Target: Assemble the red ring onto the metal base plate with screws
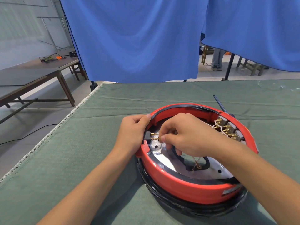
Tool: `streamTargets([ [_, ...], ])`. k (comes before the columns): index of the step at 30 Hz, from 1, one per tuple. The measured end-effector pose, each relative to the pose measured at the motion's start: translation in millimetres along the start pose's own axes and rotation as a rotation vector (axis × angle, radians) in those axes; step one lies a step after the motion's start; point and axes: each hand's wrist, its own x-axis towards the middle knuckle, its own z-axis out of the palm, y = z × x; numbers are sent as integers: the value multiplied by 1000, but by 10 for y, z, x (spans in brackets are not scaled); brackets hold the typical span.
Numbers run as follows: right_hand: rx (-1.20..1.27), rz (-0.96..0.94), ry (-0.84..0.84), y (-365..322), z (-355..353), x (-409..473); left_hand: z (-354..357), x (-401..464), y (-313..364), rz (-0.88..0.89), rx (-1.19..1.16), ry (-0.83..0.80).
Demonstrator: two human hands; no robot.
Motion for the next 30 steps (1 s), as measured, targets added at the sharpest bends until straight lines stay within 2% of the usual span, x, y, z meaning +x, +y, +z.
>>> streamTargets([
  [9, 127, -6, -20, 7, -4, -31, -15, 20, -35, 1, 23, -9],
  [18, 141, -63, -11, 36, 4, -30, -7, 41, -56, 3, 29, 3],
  [27, -41, -149, 111, 15, 33, 2, -5, 40, -52, 6, 44, 14],
  [30, -52, -159, 96, 10, 1, -17, -10, 39, -58, 6, 42, 13],
])
